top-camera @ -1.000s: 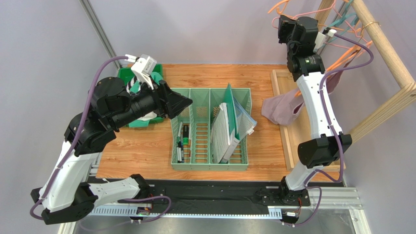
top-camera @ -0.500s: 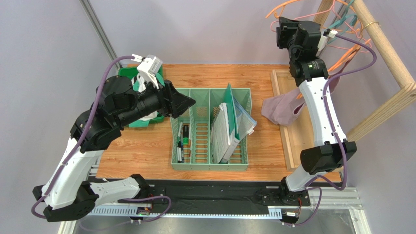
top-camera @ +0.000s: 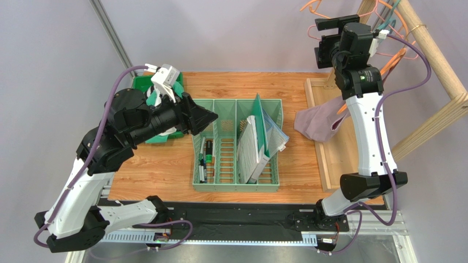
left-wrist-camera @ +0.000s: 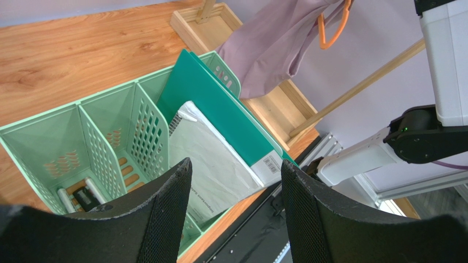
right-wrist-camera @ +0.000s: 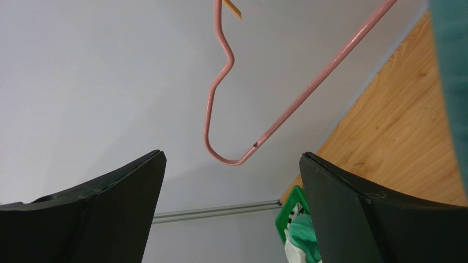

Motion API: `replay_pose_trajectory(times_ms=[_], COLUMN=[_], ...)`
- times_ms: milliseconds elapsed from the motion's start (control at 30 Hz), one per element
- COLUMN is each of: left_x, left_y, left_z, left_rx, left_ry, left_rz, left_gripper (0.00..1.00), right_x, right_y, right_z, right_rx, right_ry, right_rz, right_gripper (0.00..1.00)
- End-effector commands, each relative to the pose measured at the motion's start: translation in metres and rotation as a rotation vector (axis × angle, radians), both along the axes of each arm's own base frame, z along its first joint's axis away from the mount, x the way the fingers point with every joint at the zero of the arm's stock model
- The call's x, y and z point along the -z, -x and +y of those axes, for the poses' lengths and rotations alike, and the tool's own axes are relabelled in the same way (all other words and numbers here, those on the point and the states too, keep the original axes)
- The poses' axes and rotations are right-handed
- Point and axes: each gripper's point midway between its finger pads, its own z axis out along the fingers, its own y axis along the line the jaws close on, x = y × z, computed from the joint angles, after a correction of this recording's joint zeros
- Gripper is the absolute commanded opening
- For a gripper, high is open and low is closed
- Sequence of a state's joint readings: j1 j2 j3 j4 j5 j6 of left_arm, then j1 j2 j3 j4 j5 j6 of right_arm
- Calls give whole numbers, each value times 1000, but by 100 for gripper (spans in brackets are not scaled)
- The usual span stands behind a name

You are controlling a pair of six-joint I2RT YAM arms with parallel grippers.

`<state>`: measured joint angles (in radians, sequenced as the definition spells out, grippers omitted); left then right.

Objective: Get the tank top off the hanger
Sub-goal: Place the hanger at the clothesline.

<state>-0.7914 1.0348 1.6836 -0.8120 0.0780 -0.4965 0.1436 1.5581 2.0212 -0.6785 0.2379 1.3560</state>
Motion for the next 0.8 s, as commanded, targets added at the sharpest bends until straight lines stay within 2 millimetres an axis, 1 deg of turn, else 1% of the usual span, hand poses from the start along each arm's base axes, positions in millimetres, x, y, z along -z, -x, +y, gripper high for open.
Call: replay_pose_trajectory(times_ms=[0, 67, 100, 167, 200, 233, 300, 333, 367, 467, 500, 567, 600, 633, 667, 700, 767], left_x=[-8, -7, -5, -3, -1, 1, 4, 5, 6, 6, 5, 7, 8, 10, 10, 13, 14], left_y=[3, 6, 6, 7, 7, 7, 9, 8, 9, 11, 11, 13, 14, 13, 16, 15, 20], left_z=[-4, -5, -7, -7, -8, -9, -10, -11, -12, -13, -13, -15, -15, -17, -18, -20, -23], left_rx=[26, 41, 41, 48, 52, 55, 71, 73, 85, 102, 107, 126, 134, 144, 164, 176, 213], left_ry=[45, 52, 55, 59, 56, 53, 44, 39, 36, 25, 21, 9, -2, -12, -17, -33, -48], left_rz=[-24, -22, -16, -11, -10, -9, -11, -10, -11, -21, -32, -36, -42, -40, -41, -42, -37], left_gripper=[66, 66, 66, 66, 66, 66, 66, 66, 66, 66, 66, 66, 67, 67, 67, 67, 67], right_x=[-4, -7, -6, -4, 1, 8, 10, 18, 14, 23, 22, 17, 11, 11, 7, 6, 10], right_y=[28, 38, 43, 50, 57, 60, 75, 79, 92, 114, 130, 146, 162, 169, 178, 189, 198], right_z=[3, 5, 10, 14, 18, 20, 22, 26, 29, 36, 39, 44, 50, 52, 52, 50, 46], right_rx=[-66, -99, -139, -187, -222, -245, -280, -312, -342, -424, -471, -524, -578, -601, -612, -632, -635], right_ry=[125, 181, 205, 277, 288, 299, 342, 363, 404, 461, 496, 530, 567, 590, 608, 651, 673], right_rz=[42, 35, 35, 43, 67, 82, 76, 88, 64, 81, 66, 35, -3, -10, -24, -26, -8], right_gripper=[100, 100, 100, 100, 100, 100, 100, 100, 100, 100, 100, 100, 100, 100, 100, 100, 100])
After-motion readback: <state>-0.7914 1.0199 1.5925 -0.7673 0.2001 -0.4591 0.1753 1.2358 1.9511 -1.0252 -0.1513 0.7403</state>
